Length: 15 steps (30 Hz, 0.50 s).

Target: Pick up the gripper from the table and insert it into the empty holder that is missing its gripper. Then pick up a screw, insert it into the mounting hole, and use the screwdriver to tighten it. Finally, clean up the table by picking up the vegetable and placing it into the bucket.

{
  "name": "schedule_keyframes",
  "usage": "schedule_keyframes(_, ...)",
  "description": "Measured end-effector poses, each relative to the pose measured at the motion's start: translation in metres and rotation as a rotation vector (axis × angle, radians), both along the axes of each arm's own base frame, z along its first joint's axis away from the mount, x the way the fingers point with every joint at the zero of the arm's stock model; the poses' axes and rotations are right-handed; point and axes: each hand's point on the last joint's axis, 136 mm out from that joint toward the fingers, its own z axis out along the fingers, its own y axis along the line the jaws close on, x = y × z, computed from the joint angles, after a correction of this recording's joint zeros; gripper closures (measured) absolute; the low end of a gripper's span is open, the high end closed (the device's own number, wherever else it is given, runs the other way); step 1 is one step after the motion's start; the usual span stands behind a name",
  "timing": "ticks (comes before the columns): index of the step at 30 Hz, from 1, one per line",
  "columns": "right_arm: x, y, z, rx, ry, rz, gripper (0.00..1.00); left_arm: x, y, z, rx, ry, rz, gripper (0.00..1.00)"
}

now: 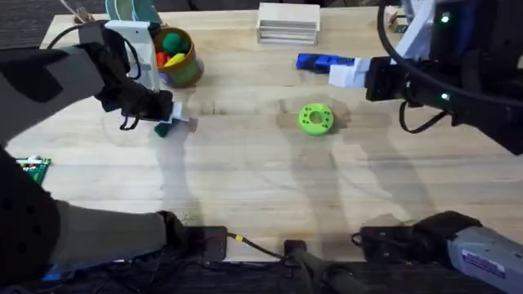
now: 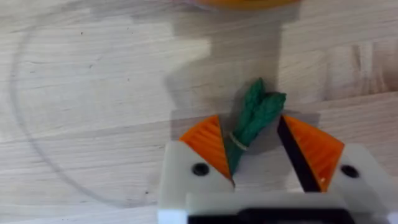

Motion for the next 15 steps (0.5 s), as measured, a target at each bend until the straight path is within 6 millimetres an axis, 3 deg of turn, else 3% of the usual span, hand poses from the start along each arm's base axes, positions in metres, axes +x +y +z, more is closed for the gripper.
schedule_keyframes(4, 0.0, 0.0, 0.0, 0.0, 0.0, 0.0, 0.007, -0.0007, -0.0003, -0.0027, 0.0, -0.002, 0.0, 0.37)
schedule_keyframes(8, 0.0, 0.0, 0.0, 0.0, 0.0, 0.0, 0.007, -0.0062, -0.0017, -0.009, -0.003, 0.011, 0.0, 0.446)
schedule_keyframes(11, 0.0, 0.0, 0.0001, 0.0, 0.0, 0.0, 0.009, -0.0057, -0.0016, -0.0089, -0.003, 0.009, 0.0, 0.448)
schedule_keyframes(12, 0.0, 0.0, 0.0, 0.0, 0.0, 0.0, 0.009, -0.0055, -0.002, -0.0088, -0.004, 0.008, -0.001, 0.592)
schedule_keyframes(15, 0.0, 0.0, 0.0, 0.0, 0.0, 0.0, 0.008, -0.0053, -0.0029, -0.0087, -0.009, 0.007, -0.002, 0.804)
